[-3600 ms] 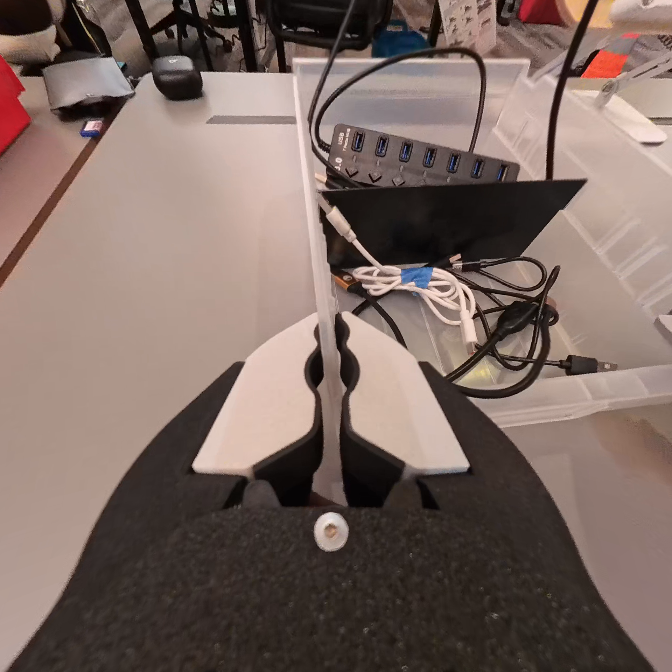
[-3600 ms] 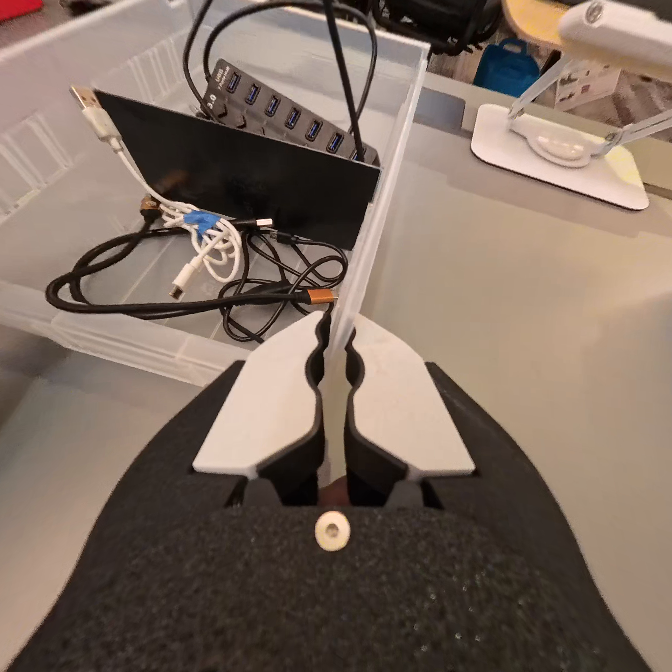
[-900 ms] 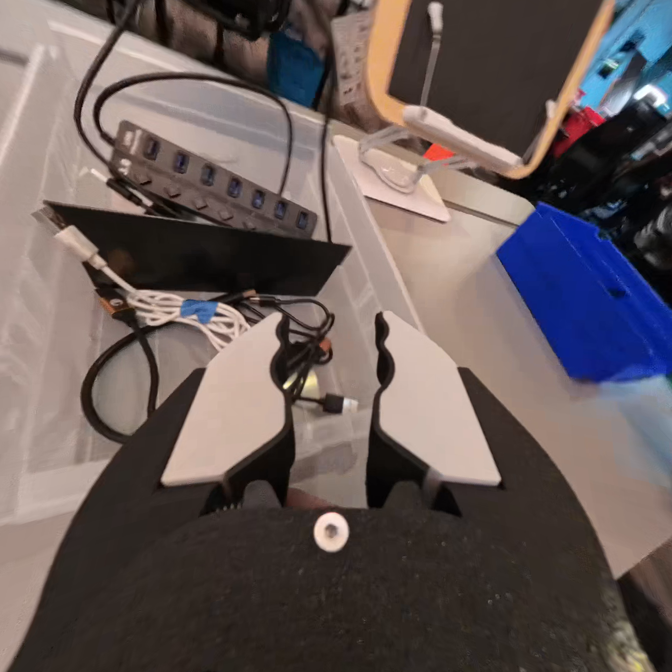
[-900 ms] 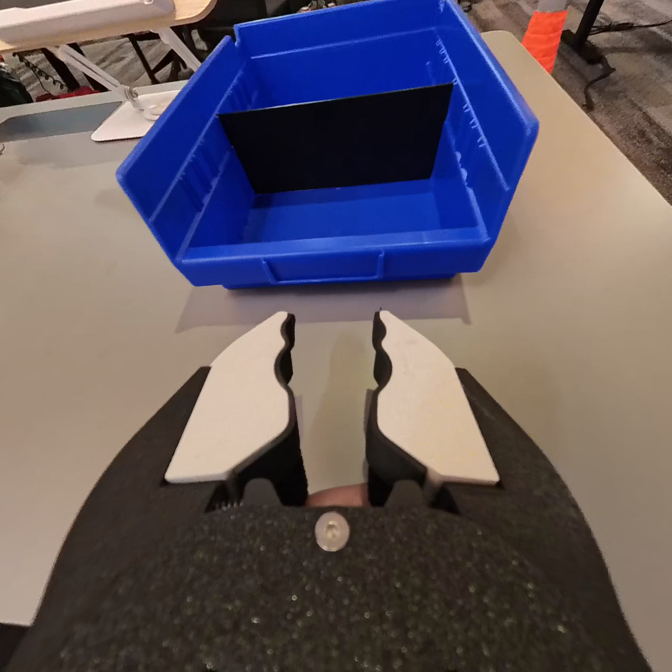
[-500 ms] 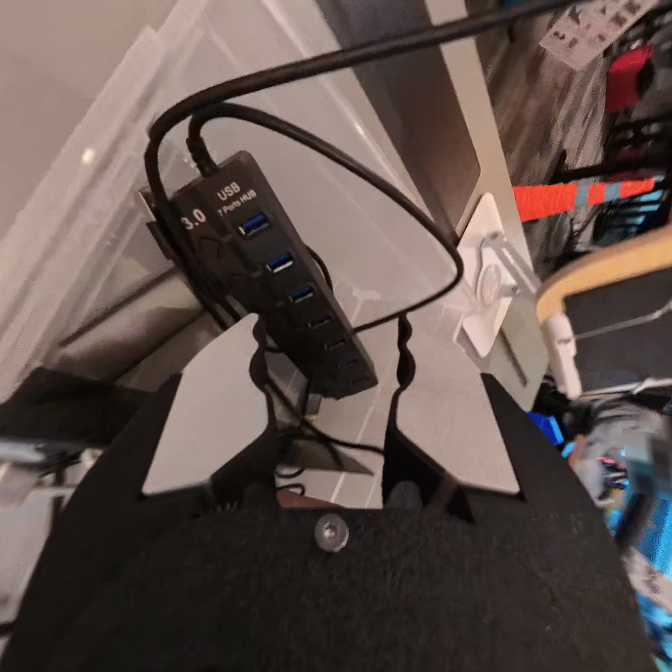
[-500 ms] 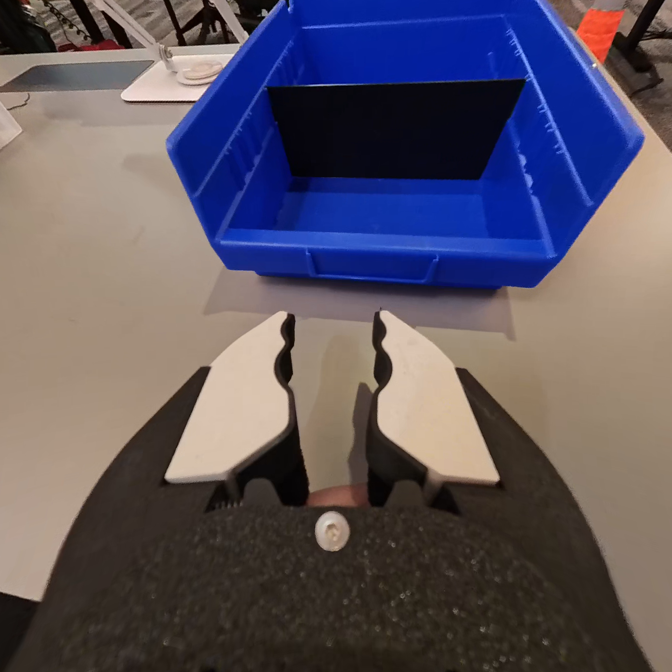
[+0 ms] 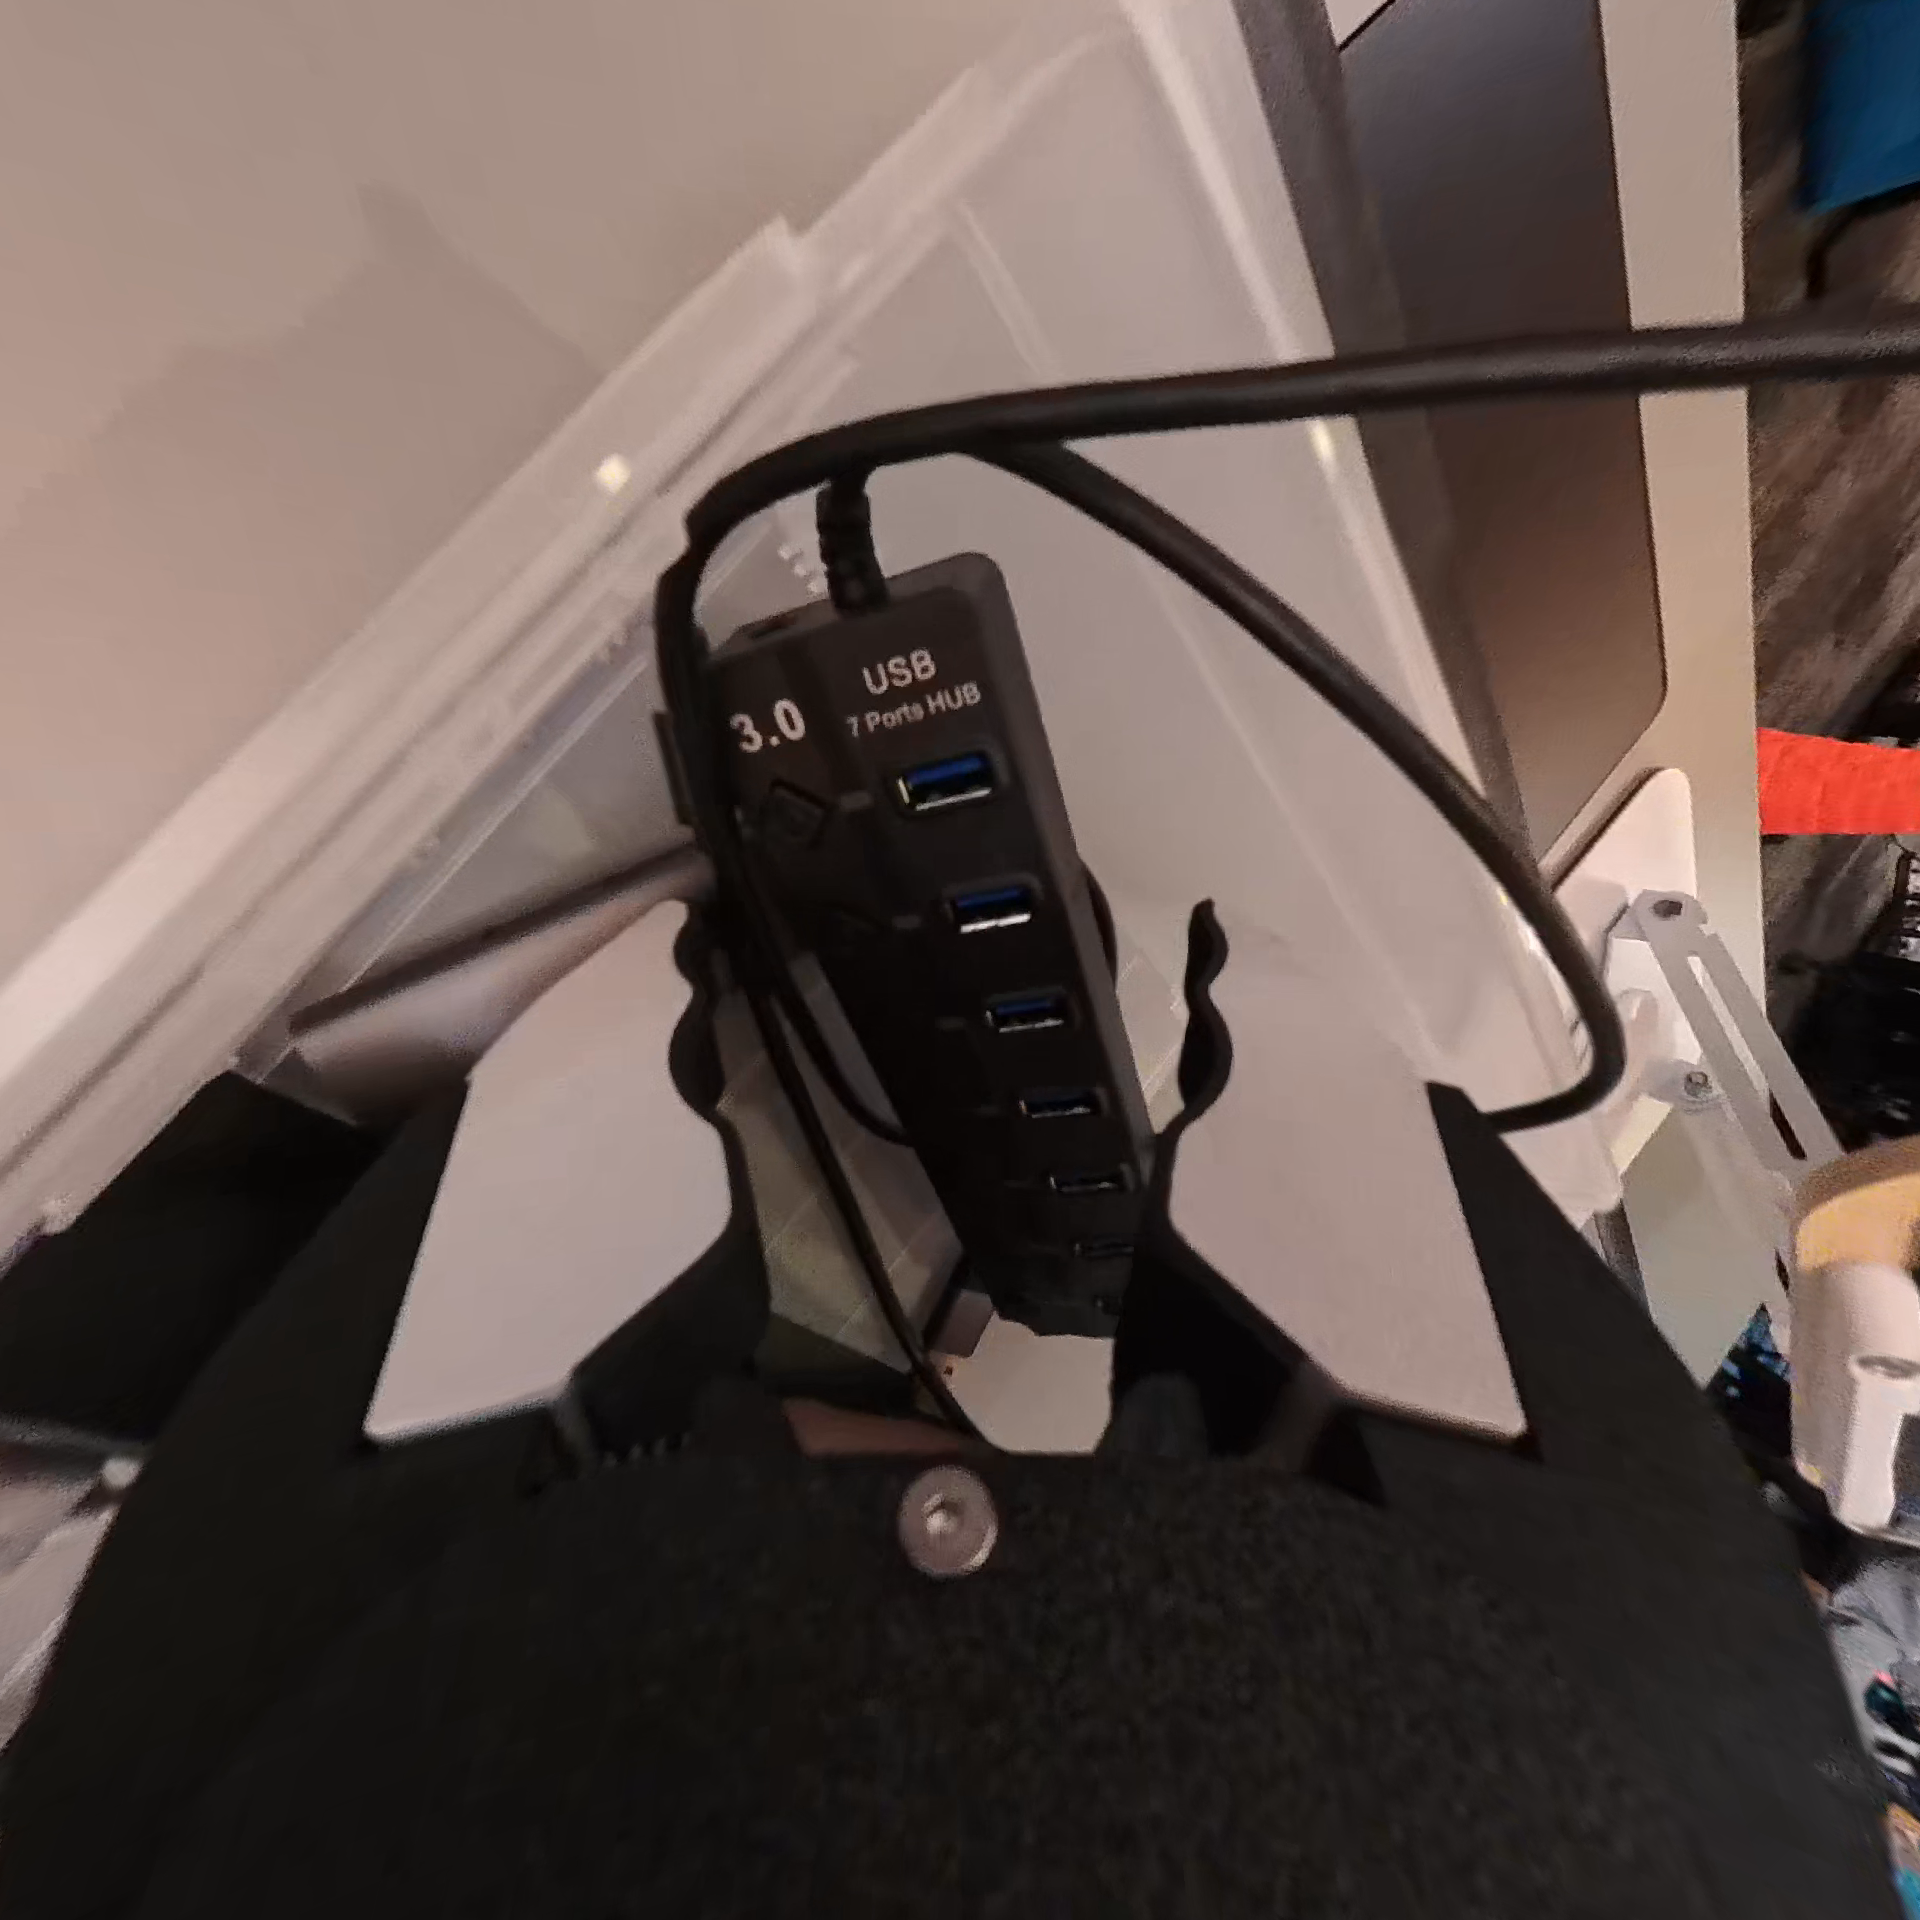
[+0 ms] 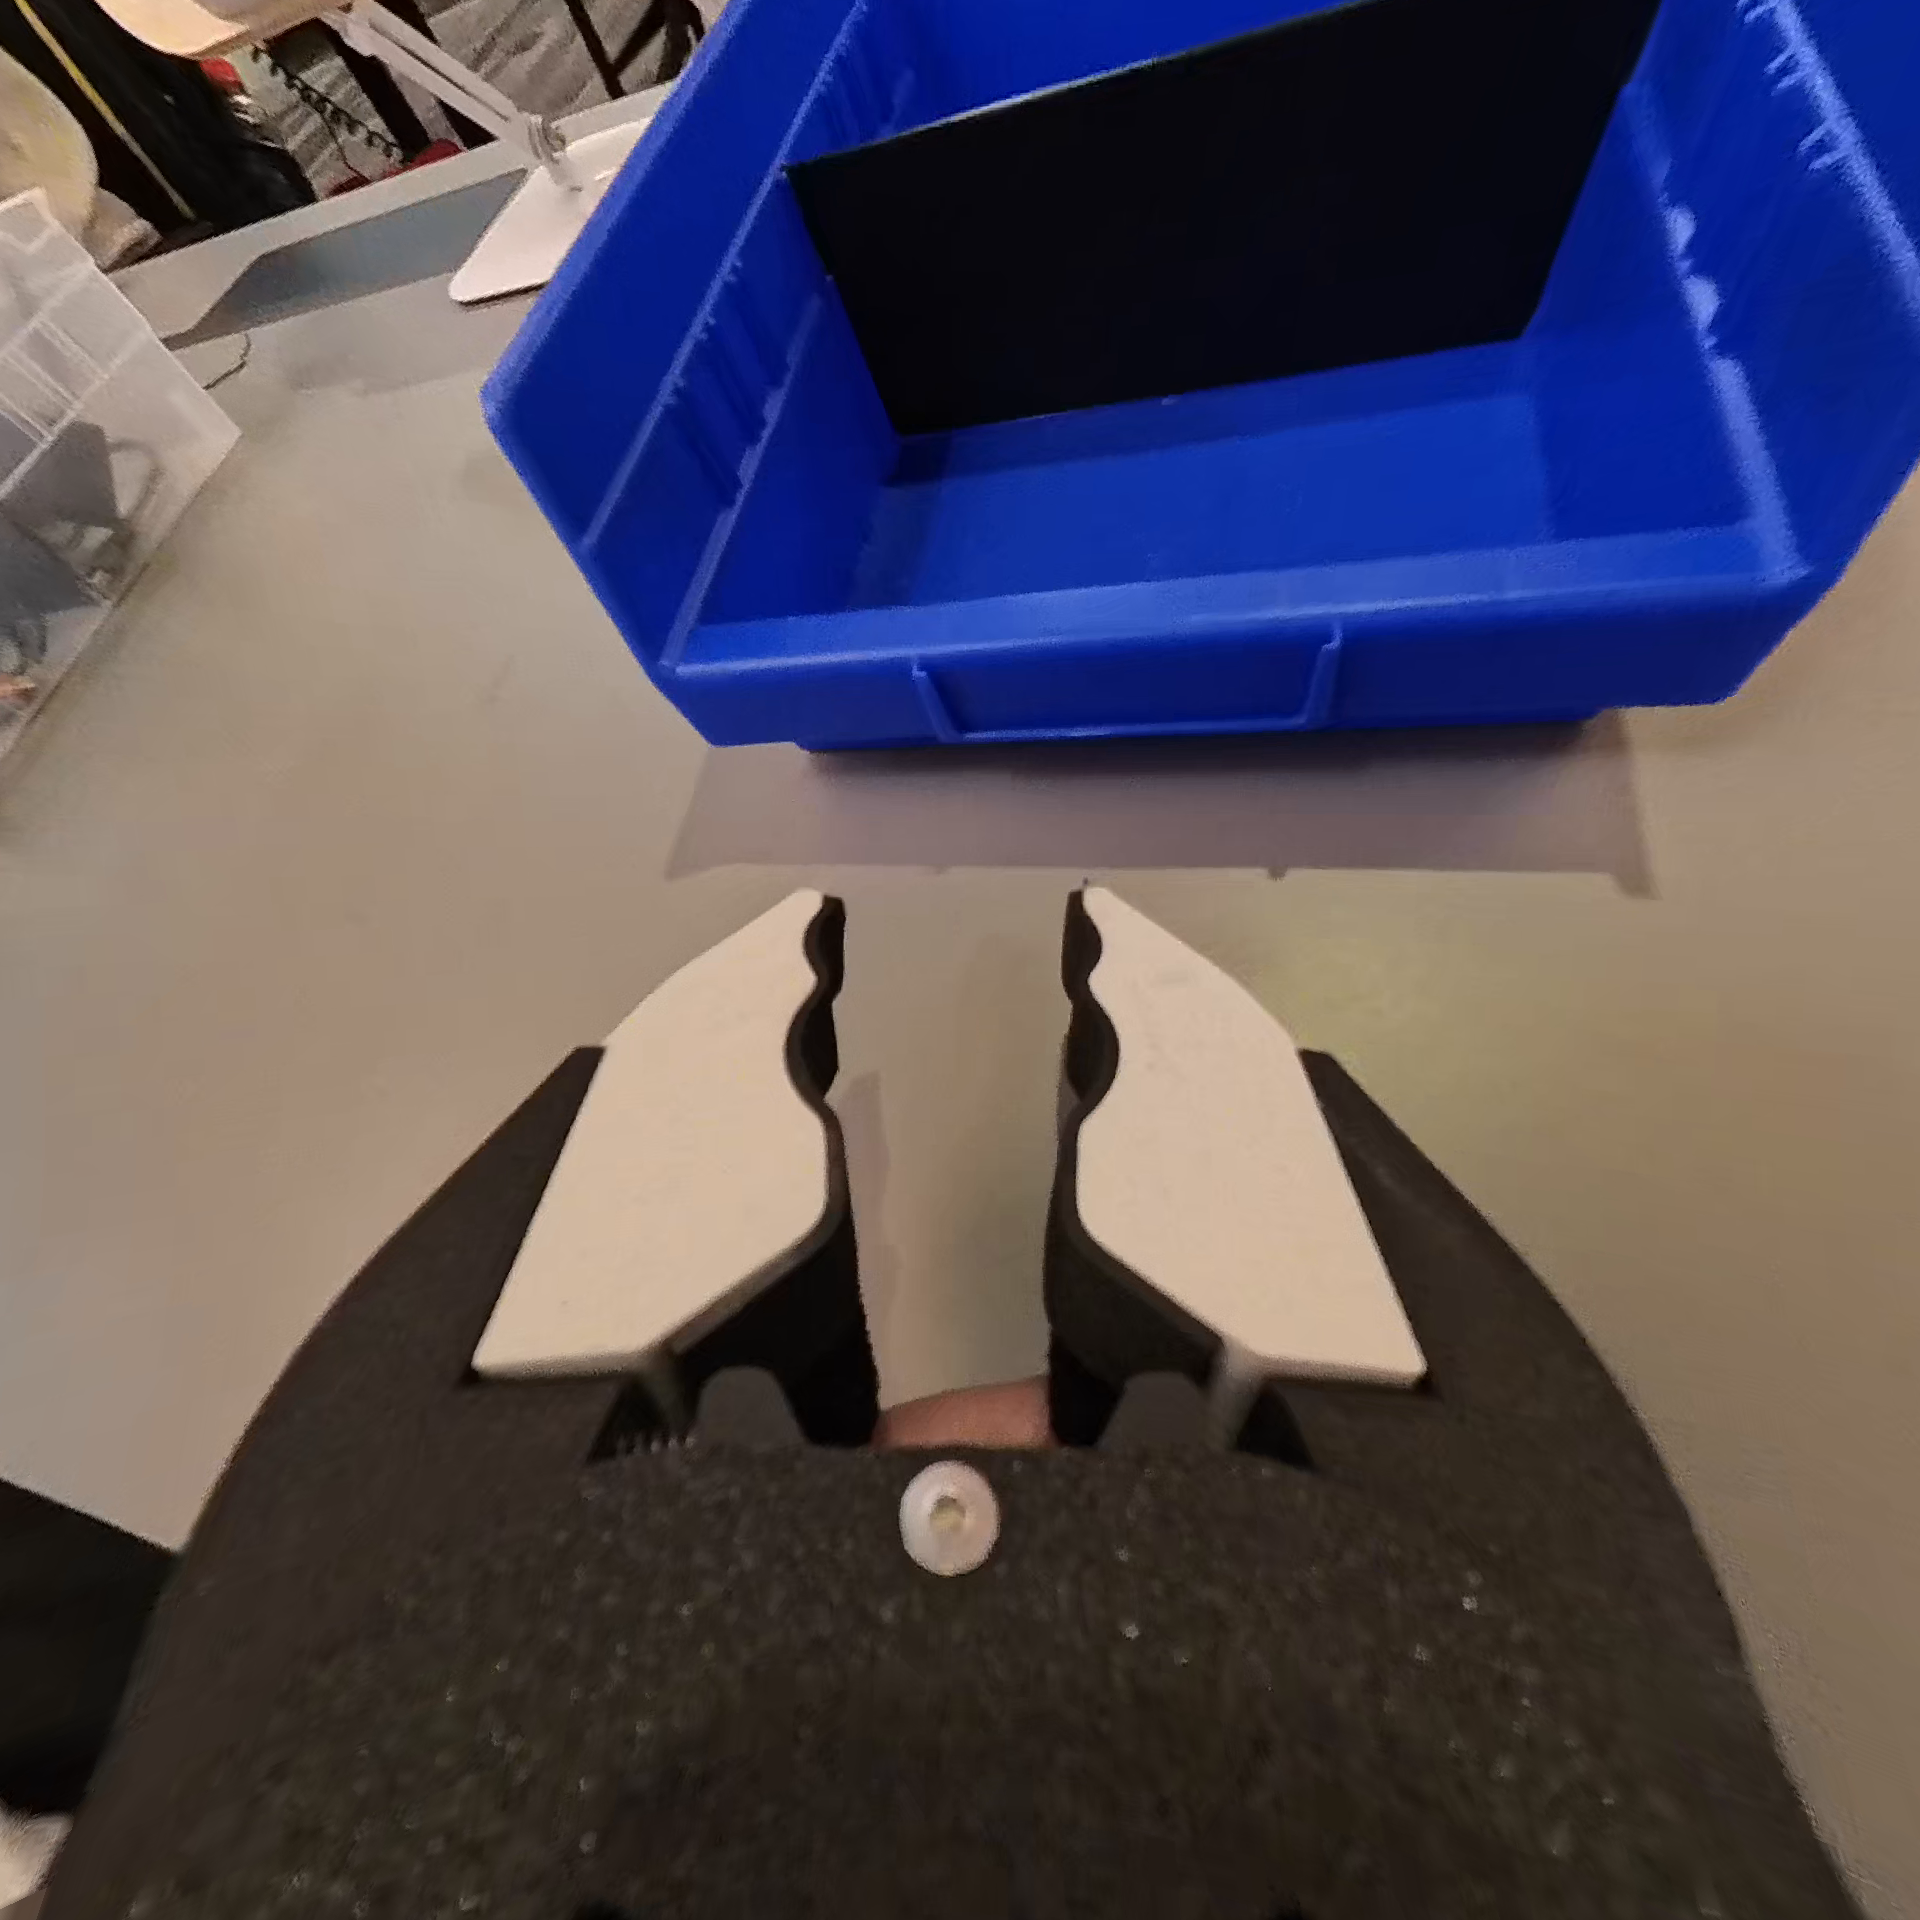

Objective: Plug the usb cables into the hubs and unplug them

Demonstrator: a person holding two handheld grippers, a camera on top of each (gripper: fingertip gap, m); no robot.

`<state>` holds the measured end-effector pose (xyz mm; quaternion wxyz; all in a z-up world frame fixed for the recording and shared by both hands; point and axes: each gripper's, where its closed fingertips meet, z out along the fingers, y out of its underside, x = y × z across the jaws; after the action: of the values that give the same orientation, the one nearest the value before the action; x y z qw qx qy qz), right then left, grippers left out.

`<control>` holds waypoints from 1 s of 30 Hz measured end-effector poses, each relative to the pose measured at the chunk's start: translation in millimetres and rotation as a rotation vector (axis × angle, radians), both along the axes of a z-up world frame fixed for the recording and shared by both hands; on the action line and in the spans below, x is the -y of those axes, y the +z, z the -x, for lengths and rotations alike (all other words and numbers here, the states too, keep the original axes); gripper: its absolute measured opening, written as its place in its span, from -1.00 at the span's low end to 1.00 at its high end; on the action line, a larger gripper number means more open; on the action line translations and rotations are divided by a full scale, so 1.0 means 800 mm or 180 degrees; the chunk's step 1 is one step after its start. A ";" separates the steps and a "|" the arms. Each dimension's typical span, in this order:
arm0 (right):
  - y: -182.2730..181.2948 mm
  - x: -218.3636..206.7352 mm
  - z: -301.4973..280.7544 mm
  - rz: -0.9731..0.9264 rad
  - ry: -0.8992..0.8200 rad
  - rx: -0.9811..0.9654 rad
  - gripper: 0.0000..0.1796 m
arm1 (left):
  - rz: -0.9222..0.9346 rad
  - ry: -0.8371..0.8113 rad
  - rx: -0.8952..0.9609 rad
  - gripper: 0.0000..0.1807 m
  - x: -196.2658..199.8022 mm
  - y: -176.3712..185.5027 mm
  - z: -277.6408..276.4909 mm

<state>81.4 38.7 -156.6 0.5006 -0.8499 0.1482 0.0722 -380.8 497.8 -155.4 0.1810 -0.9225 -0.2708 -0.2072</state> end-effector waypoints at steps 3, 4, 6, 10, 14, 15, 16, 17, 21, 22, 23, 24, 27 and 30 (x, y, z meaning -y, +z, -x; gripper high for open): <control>-0.002 -0.002 0.005 0.0048 0.0066 0.0019 -0.56 | -0.0055 -0.0075 0.0071 0.03 -0.009 0.002 -0.010; -0.003 -0.003 0.007 0.0062 0.0082 0.0034 -0.56 | -0.0036 -0.0122 0.0036 -0.08 -0.007 0.000 -0.010; -0.003 -0.003 0.009 0.0073 0.0107 0.0056 -0.56 | -0.0127 -0.0227 0.0099 -0.38 -0.006 0.002 -0.012; -0.004 -0.005 0.014 0.0090 0.0149 0.0054 -0.56 | -0.0478 -0.0271 0.0375 -0.51 -0.007 0.012 -0.026; -0.003 -0.005 0.015 0.0073 0.0143 0.0039 -0.56 | -0.0567 -0.0465 0.0367 -0.52 -0.001 0.020 -0.035; -0.003 -0.004 0.015 0.0062 0.0138 0.0028 -0.57 | -0.0637 -0.0498 0.0367 -0.52 -0.001 0.026 -0.036; -0.002 -0.004 0.015 0.0054 0.0136 0.0019 -0.57 | -0.0750 -0.0523 0.0363 -0.52 -0.002 0.035 -0.038; -0.002 -0.004 0.015 0.0051 0.0138 0.0014 -0.57 | -0.0884 -0.0581 0.0342 -0.52 -0.002 0.047 -0.042; -0.001 -0.004 0.019 0.0052 0.0158 0.0082 -0.57 | -0.1749 -0.1025 0.0127 -0.52 0.008 0.124 -0.064; -0.001 -0.005 0.021 0.0056 0.0168 0.0107 -0.57 | -0.1946 -0.1130 0.0053 -0.53 0.015 0.145 -0.069; -0.001 -0.005 0.023 0.0060 0.0178 0.0133 -0.57 | -0.2135 -0.1224 -0.0015 -0.53 0.022 0.166 -0.074; 0.000 -0.006 0.024 0.0054 0.0183 0.0164 -0.57 | -0.2315 -0.1316 -0.0093 -0.53 0.030 0.188 -0.079; 0.014 -0.009 0.030 -0.0131 0.0192 0.0336 -0.57 | -0.2839 -0.1617 -0.0364 -0.52 0.061 0.254 -0.099; 0.046 -0.015 0.046 -0.0478 0.0195 0.0570 -0.56 | -0.3309 -0.1985 -0.0650 -0.52 0.105 0.313 -0.133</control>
<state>44.7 50.6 -120.2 0.5716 -0.8172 0.0710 0.0222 -274.7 413.5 94.8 0.5630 -0.7645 0.1671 -0.2659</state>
